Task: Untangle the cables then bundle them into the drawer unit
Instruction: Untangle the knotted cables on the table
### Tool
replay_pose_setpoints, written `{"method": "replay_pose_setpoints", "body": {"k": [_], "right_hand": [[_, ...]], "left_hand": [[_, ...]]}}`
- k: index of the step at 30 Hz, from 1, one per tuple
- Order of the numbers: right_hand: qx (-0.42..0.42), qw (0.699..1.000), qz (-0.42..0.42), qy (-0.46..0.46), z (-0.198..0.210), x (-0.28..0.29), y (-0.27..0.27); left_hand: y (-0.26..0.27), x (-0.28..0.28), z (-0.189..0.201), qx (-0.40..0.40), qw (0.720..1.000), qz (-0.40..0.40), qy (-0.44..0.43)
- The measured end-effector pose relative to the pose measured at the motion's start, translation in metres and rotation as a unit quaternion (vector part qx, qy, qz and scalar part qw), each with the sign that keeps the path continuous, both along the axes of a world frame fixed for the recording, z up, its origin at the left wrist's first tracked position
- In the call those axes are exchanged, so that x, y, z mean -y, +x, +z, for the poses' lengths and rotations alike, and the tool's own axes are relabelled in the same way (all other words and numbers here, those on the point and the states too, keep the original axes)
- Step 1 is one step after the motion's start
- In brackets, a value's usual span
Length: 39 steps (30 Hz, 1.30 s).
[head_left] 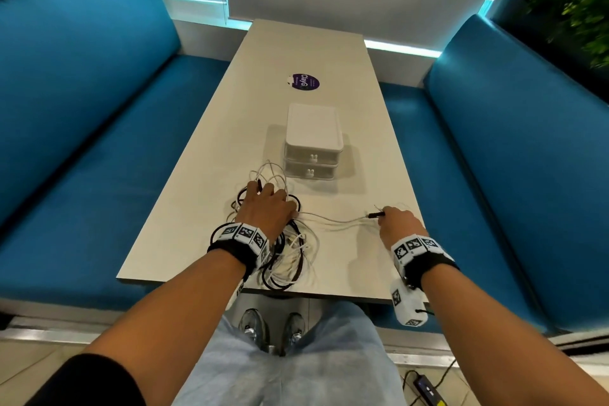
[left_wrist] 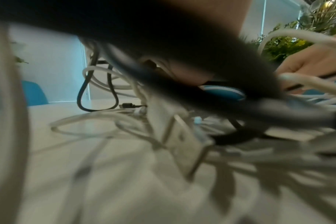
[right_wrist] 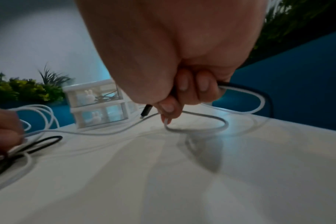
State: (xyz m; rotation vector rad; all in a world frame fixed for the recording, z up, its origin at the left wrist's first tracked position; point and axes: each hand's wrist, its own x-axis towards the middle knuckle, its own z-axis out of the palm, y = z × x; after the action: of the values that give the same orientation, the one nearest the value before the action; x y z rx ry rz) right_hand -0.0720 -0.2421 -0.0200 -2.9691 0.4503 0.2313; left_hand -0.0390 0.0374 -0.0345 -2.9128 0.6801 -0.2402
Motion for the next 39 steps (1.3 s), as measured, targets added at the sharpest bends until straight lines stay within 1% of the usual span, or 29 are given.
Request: {"method": "replay_pose_setpoints", "body": {"k": [3,7,9,13,15,19,24,27,29,32,35,39], "right_hand": [[0.027,1.0,0.004,0.003,0.005,-0.02,0.003],[0.067,0.996,0.023,0.046,0.01,-0.051,0.007],[0.079,0.993,0.057,0.073,0.011,-0.067,0.009],[0.071,0.973,0.164,0.145,0.004,-0.09,0.009],[0.061,0.968,0.175,0.168,0.001,-0.095,0.01],[0.039,0.969,0.16,0.186,-0.001,-0.094,0.011],[0.017,0.977,0.174,0.125,0.0,-0.084,0.01],[0.016,0.984,0.143,0.11,0.005,-0.067,0.012],[0.019,0.99,0.1,0.1,0.009,-0.044,0.013],[0.008,0.996,0.042,0.078,0.014,-0.019,0.01],[0.012,0.998,0.007,0.056,0.015,-0.021,0.008],[0.039,0.999,0.023,0.029,0.016,-0.04,0.004]], "left_hand": [[-0.002,0.009,0.003,-0.007,1.0,-0.009,0.022],[-0.001,0.013,0.004,-0.014,0.999,-0.005,0.037],[-0.001,0.016,0.006,-0.016,0.999,-0.01,0.039],[-0.005,0.021,0.008,0.002,0.999,-0.023,0.027],[-0.006,0.02,0.009,0.009,1.0,-0.016,0.014],[-0.005,0.017,0.006,0.014,0.999,-0.023,-0.02],[-0.003,0.008,-0.001,0.022,0.998,-0.046,-0.031],[-0.001,0.002,-0.001,0.008,0.999,-0.026,-0.032],[0.0,-0.005,-0.001,0.009,0.999,-0.012,-0.031],[0.001,-0.007,0.0,0.004,0.999,-0.019,-0.028],[-0.001,0.002,0.002,0.0,1.0,-0.022,-0.007],[-0.002,0.007,0.005,-0.013,1.0,-0.019,0.013]]}}
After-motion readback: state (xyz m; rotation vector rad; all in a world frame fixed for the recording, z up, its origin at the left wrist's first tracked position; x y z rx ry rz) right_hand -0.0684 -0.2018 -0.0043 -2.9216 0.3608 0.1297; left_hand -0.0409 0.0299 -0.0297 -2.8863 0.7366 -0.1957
